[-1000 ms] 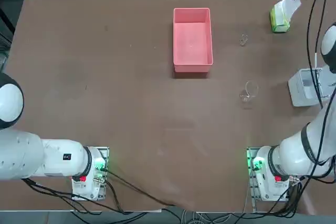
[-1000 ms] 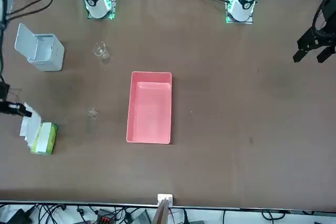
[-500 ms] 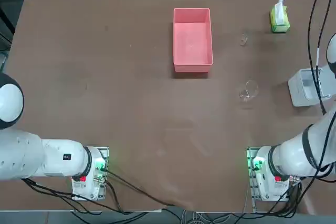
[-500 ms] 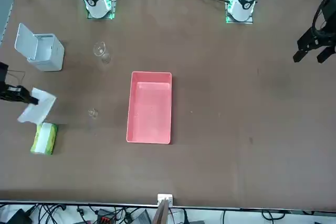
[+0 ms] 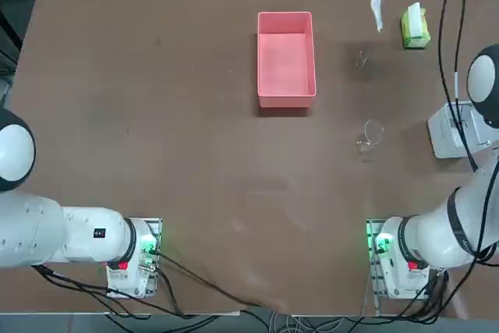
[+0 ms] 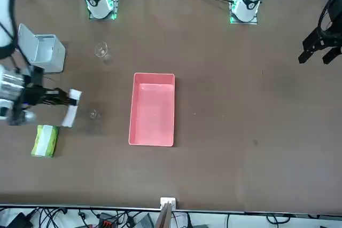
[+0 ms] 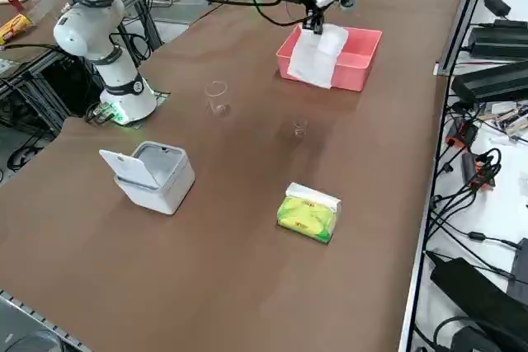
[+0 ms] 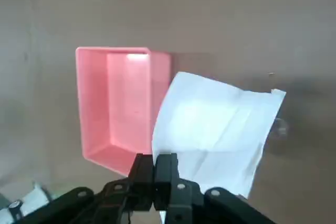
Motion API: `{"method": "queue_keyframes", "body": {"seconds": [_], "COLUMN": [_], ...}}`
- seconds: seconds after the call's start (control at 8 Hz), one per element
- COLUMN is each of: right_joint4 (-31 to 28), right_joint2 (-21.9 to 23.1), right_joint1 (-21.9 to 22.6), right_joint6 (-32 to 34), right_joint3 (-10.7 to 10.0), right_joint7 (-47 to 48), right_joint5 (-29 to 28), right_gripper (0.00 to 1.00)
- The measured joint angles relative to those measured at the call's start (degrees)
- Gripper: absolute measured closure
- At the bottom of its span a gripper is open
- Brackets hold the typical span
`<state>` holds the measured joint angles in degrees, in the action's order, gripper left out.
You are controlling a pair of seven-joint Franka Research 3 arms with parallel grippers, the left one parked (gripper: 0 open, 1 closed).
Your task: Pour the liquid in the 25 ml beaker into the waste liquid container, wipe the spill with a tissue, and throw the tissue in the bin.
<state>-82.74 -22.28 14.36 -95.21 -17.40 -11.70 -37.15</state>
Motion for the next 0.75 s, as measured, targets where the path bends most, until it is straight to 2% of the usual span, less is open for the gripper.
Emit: {"method": "queue_keyframes", "body": {"seconds": [0.25,0.5,0.75], "right_joint4": [-0.71,-1.4,-4.03], "right_joint2": [-2.36,-5.9,-9.4], "right_joint1": [4.03,6.18,7.31], "right_joint6": [-0.39,-1.13,-4.07], "right_joint3": [0.06,0.09,0.09], "right_joint7": [0.33,-0.6,-11.81], "right_joint5": [-1.95,-6.75,-14.51], "right_gripper": [0.97,0.94,0.96]}}
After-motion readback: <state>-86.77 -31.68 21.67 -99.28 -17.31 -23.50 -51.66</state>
